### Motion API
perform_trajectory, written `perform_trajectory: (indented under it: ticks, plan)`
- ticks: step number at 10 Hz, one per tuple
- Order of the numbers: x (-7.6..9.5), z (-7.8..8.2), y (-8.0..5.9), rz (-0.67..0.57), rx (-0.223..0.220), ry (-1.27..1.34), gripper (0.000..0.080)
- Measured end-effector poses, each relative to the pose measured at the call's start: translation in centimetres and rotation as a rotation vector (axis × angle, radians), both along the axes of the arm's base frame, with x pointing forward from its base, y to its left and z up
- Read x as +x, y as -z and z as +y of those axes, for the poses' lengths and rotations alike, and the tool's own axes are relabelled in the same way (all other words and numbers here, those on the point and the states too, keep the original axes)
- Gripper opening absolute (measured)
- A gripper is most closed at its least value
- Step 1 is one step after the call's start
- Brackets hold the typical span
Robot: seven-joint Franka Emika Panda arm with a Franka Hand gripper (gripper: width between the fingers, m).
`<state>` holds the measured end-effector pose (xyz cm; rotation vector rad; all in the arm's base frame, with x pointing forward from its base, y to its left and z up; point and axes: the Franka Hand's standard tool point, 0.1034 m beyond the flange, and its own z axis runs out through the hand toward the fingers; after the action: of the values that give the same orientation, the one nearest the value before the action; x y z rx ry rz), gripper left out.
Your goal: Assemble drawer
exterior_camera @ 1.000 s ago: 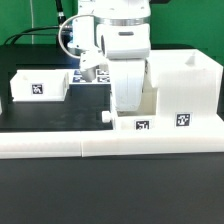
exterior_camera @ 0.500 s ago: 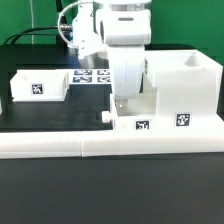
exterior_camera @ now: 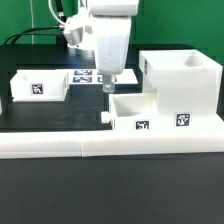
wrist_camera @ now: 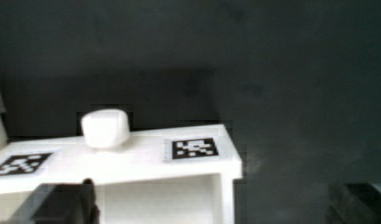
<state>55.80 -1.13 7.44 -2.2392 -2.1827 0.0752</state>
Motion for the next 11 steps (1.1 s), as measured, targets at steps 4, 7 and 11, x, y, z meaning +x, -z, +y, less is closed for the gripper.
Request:
perform_trajectory:
  ticks: [4,7,11]
  plan:
    - [-0.1,-1.6,0.2,-0.003,0.014,-0.034,0.0649]
    - [-0.9,-4.3,3.4,0.011,0.17,-0.106,0.0649]
    - [-0.8,-5.0,5.3,0.04,0.279,-0.095,0.0649]
